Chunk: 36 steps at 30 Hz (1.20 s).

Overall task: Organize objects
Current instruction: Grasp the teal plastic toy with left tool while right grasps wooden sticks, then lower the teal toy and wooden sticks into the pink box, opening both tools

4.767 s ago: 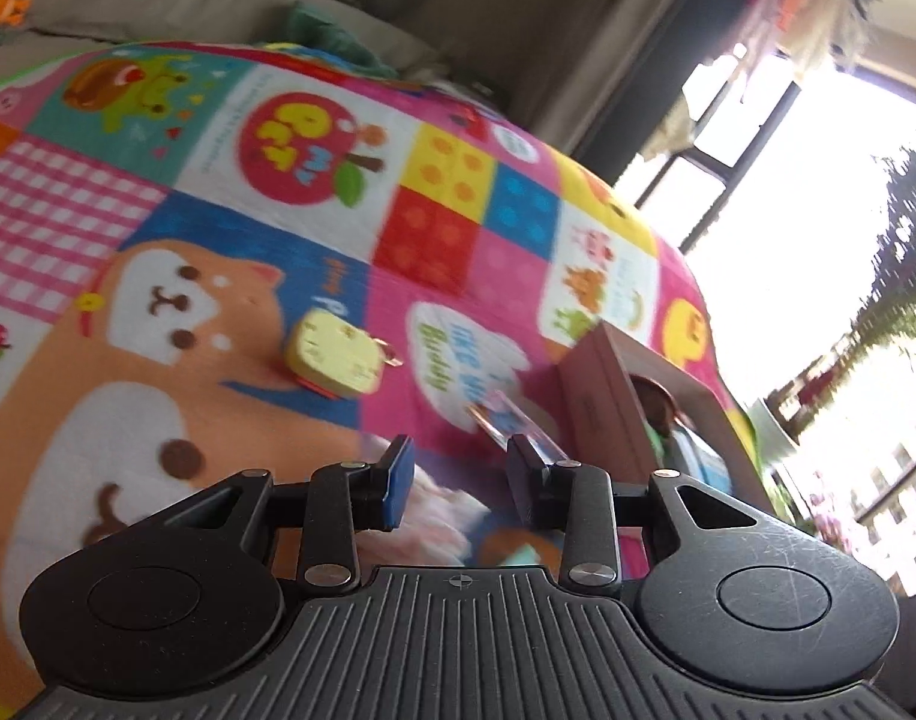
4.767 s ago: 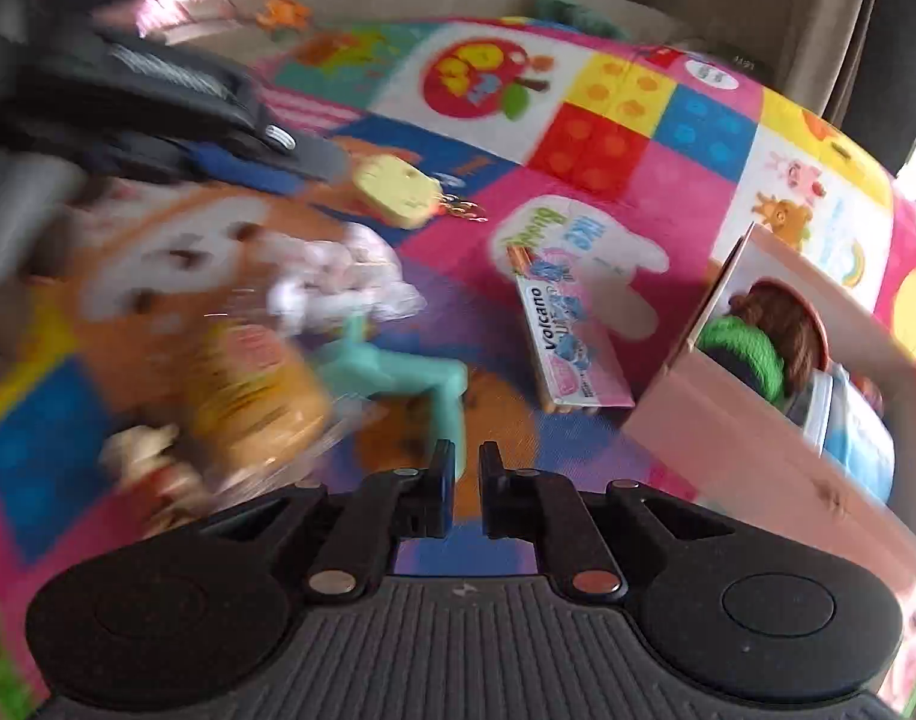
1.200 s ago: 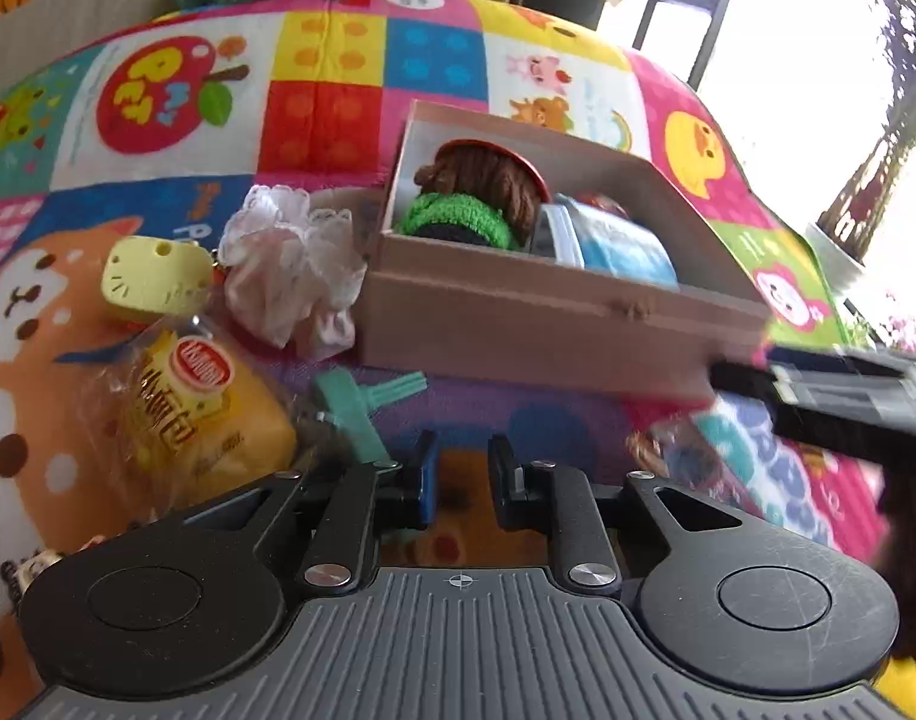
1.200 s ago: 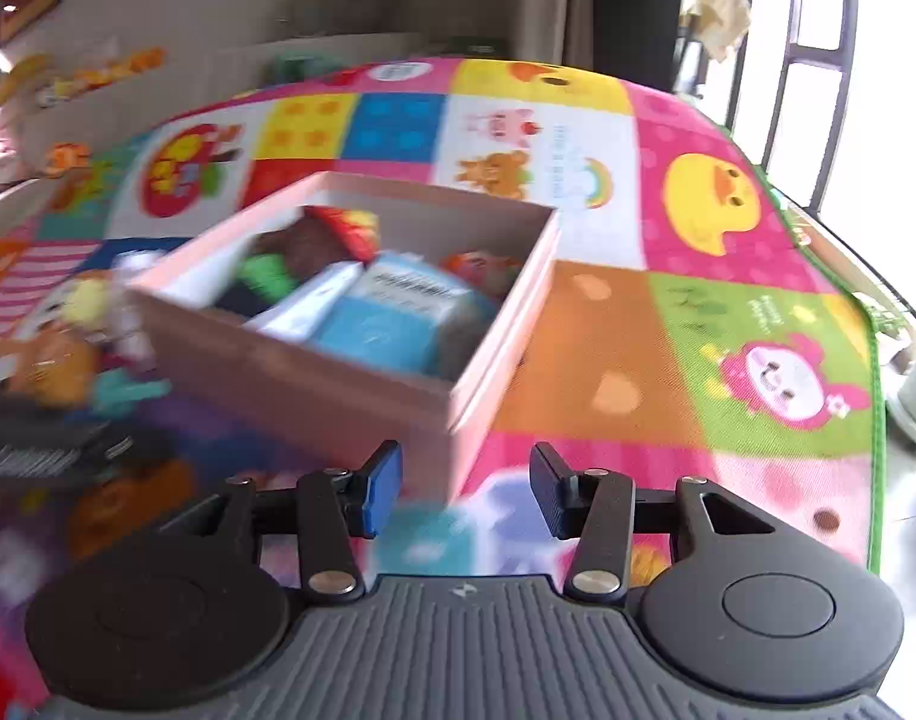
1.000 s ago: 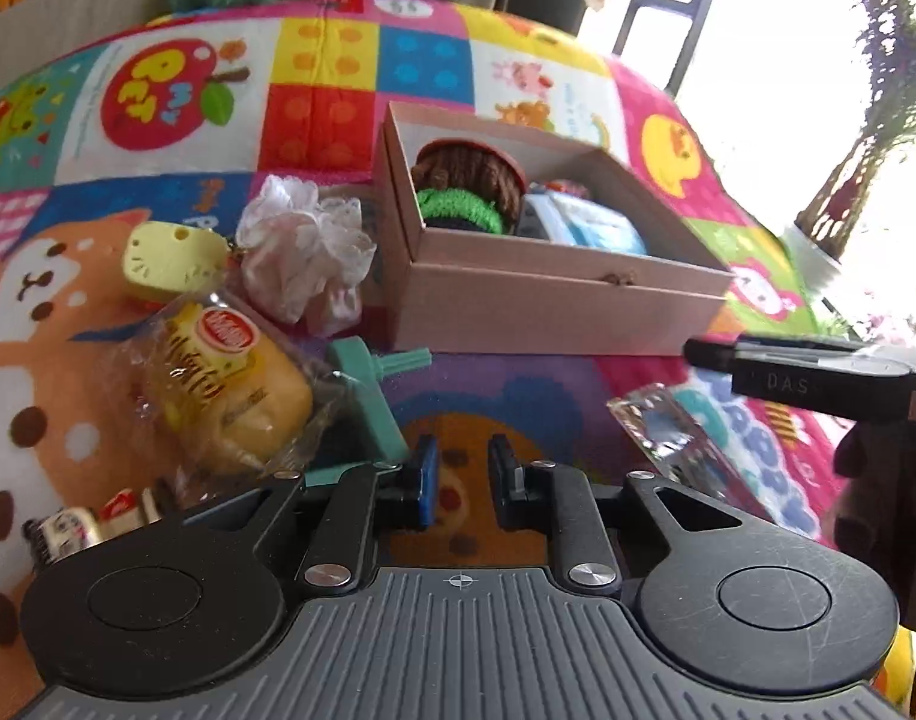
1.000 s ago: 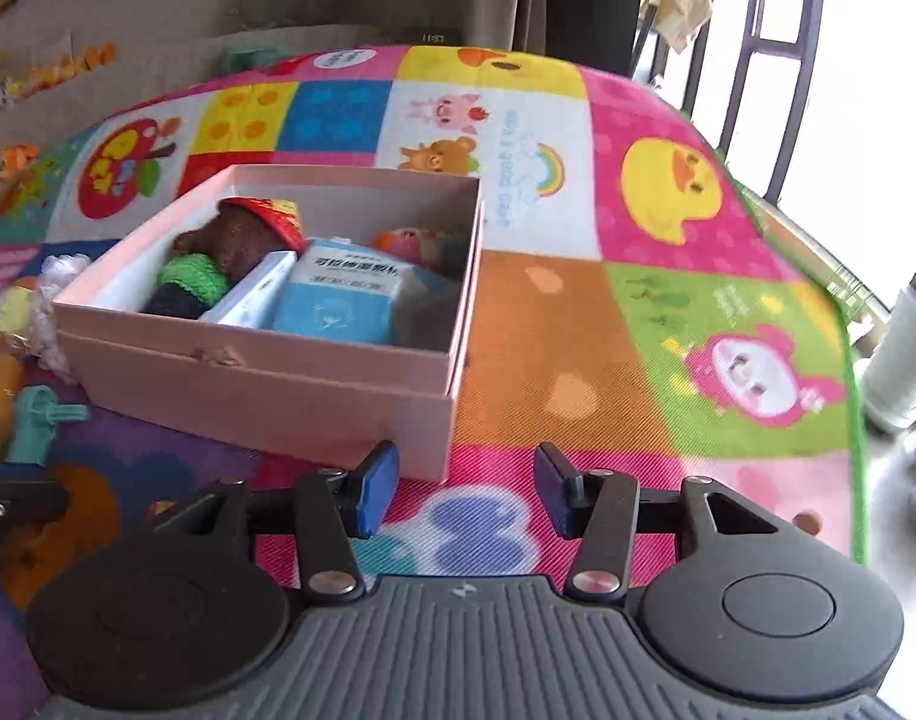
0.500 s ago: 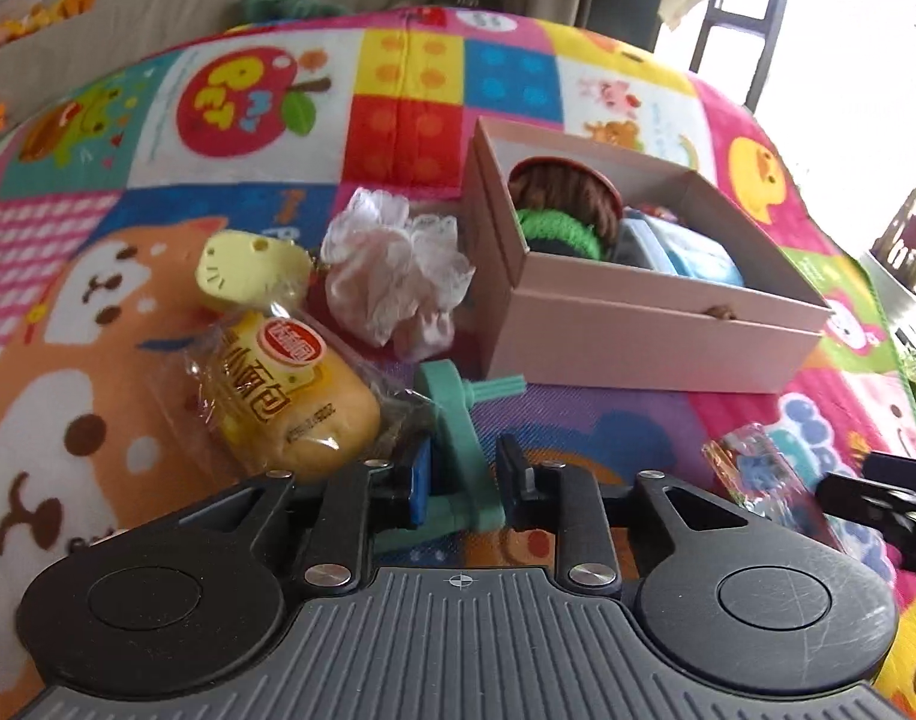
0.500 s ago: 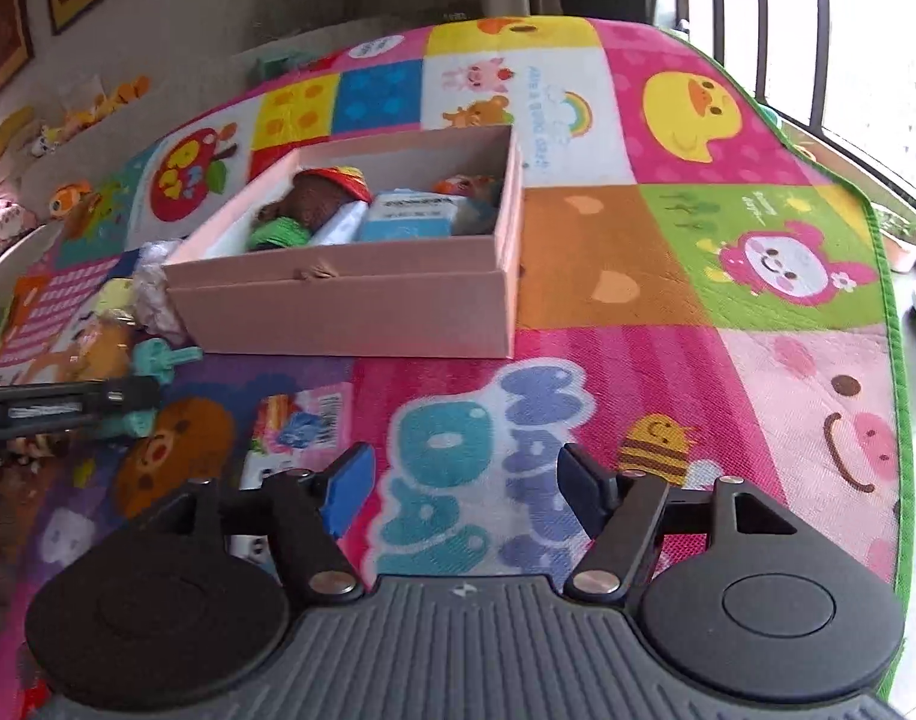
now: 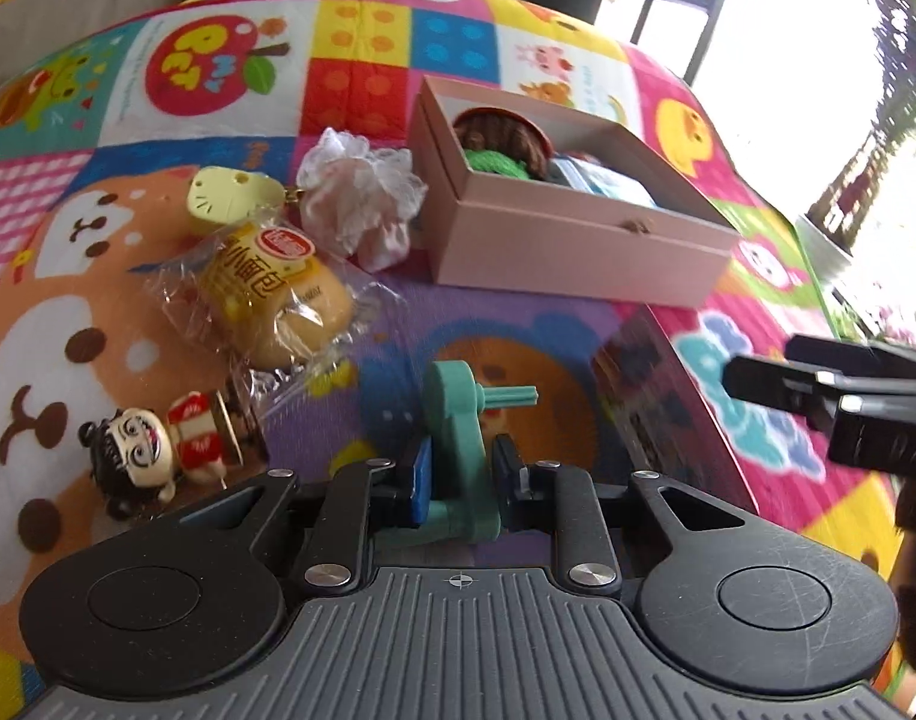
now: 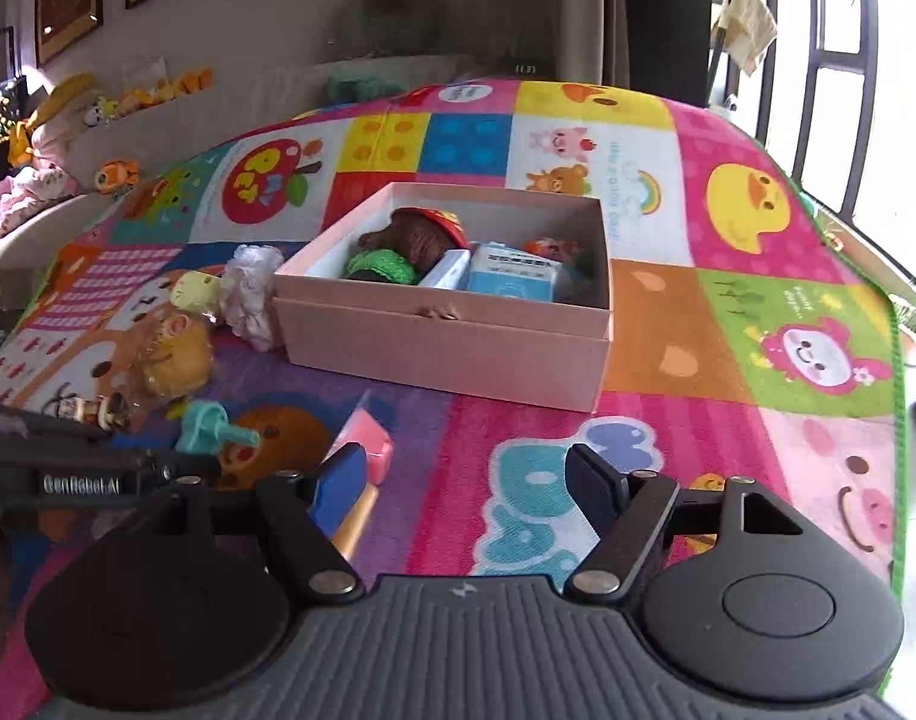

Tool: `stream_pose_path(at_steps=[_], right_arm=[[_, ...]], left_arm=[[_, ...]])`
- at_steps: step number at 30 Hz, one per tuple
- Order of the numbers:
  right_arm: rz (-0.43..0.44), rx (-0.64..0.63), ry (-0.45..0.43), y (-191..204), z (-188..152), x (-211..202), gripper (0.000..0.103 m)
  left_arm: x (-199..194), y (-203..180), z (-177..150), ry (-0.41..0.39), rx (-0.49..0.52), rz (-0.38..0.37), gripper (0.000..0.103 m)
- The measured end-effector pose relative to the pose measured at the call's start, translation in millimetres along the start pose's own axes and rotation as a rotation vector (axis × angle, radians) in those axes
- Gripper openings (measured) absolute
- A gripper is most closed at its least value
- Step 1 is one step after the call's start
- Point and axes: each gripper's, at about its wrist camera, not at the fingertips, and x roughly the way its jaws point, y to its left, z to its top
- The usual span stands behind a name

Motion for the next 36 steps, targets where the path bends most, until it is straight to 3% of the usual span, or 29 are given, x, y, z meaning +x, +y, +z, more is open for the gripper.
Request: stream_pose_path(at_steps=[3,6,7,8,11,15,16,18,21,26,31,34,36], right_arm=[[0.098,0.021,0.042,10,1,2,0.074],[0.085,-0.001,0.071,23,-5,18,0.072],[0.086,-0.001,0.088,25,-6,24,0.065],[0.099,0.004,0.114,26,-6,31,0.049],[0.112,-0.011,0.165,31,-6,38,0.025],[0.119,-0.039,0.141,25,-6,21,0.023],[0.114,-0.036,0.129,20,-5,14,0.023],[0.103,-0.017,0.108,9,-3,3,0.023],[0.085,0.016,0.067,-10,0,-12,0.022],[0.053,0.066,0.017,-33,6,-22,0.022],[0.04,0.09,0.009,-42,10,-20,0.022],[0.033,0.093,-0.004,-45,10,-25,0.022],[0.022,0.095,-0.015,-49,11,-29,0.022]], left_arm=[[0,-2,-2,-0.015,0.008,0.008,0.025],[0,-3,-3,-0.02,0.015,0.011,0.025],[0,-3,-4,-0.023,0.024,0.008,0.025],[-1,-2,-4,-0.027,0.033,0.005,0.025],[-2,-2,-6,-0.037,0.029,0.001,0.024],[-2,-6,-11,-0.077,0.048,0.016,0.021],[-2,-6,-11,-0.083,0.053,0.009,0.015],[-4,-4,-4,-0.081,0.028,-0.04,0.014],[-16,-8,21,-0.134,0.014,-0.103,0.014],[-31,-26,84,-0.258,0.043,-0.142,0.014],[4,-37,146,-0.299,-0.018,-0.206,0.016],[18,-26,155,-0.304,-0.119,-0.204,0.017],[19,-19,149,-0.298,-0.131,-0.184,0.017]])
